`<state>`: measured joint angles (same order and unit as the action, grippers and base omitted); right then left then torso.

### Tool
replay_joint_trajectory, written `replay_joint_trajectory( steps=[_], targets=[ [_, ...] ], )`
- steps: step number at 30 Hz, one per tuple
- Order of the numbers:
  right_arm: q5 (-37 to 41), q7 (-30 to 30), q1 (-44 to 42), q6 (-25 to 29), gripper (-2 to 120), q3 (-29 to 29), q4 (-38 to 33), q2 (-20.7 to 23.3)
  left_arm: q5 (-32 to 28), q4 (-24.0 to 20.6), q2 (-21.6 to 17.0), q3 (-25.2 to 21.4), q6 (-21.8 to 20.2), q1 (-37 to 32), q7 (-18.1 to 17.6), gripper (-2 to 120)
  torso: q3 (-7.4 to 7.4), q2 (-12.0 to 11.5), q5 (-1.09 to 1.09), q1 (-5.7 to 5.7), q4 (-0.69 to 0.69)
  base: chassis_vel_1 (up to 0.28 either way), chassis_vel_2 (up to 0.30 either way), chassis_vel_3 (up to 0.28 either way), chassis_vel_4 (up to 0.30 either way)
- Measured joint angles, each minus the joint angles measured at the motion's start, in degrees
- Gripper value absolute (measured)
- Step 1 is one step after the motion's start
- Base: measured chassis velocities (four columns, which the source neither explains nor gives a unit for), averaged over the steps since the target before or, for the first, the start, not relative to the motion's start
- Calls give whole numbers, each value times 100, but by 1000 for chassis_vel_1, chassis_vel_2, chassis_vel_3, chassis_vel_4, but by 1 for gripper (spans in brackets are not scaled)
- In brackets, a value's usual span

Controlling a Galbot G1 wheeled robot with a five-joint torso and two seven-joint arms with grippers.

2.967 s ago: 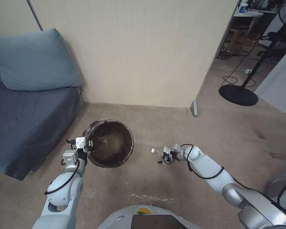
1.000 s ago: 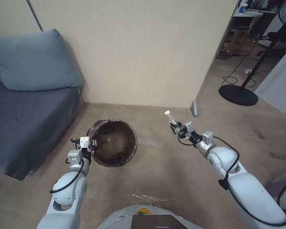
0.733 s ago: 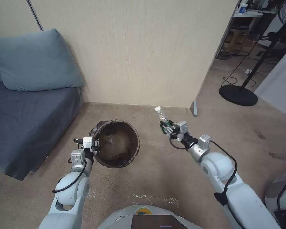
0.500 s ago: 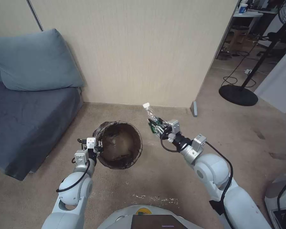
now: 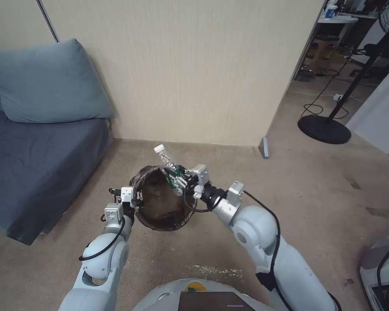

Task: Pick up the trash bin, then pick up the garbage from the floor and place it into the trash bin.

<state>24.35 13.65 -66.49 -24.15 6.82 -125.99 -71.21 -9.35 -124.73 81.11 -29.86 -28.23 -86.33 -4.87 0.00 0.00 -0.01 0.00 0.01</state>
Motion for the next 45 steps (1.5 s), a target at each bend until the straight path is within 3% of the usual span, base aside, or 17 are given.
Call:
replay_joint_trajectory(
  steps=[13, 18, 20, 22, 32, 42, 45],
  targets=[
    [-521, -5, 18, 42, 25, -519, 536, -212, -191, -48, -36, -27, -83, 1, -23, 3, 0, 0, 0, 0, -1, 0, 0, 0, 0],
    [-705, -13, -62, 117, 47, -489, 534, -149, -286, -67, -80, -92, -87, 15, -25, 3, 0, 0, 0, 0, -1, 0, 0, 0, 0],
    [-717, -15, -82, 127, 50, -492, 518, -138, -295, -70, -80, -94, -89, 17, -25, 3, 0, 0, 1, 0, -1, 0, 0, 0, 0],
    [-729, -18, -115, 135, 61, -513, 479, -119, -307, -74, -80, -98, -91, 19, -25, 3, 0, 0, 1, 0, -1, 0, 0, 0, 0],
    [-622, -117, -92, 125, 95, -499, 296, -94, -348, -86, -83, -178, -101, 19, -25, 3, 0, 0, 1, 0, -1, 0, 0, 0, 0],
    [-70, -348, 167, 20, 100, -51, -151, 207, -366, -100, -87, -211, -123, 16, -42, 3, 0, 0, 2, 0, 0, 0, 0, 0, 0],
    [252, -796, 233, 18, 100, 227, -409, 485, -399, -94, -87, -224, -124, 23, -39, 3, 0, 0, 2, 0, -1, 0, 0, 0, 0]
  ],
)
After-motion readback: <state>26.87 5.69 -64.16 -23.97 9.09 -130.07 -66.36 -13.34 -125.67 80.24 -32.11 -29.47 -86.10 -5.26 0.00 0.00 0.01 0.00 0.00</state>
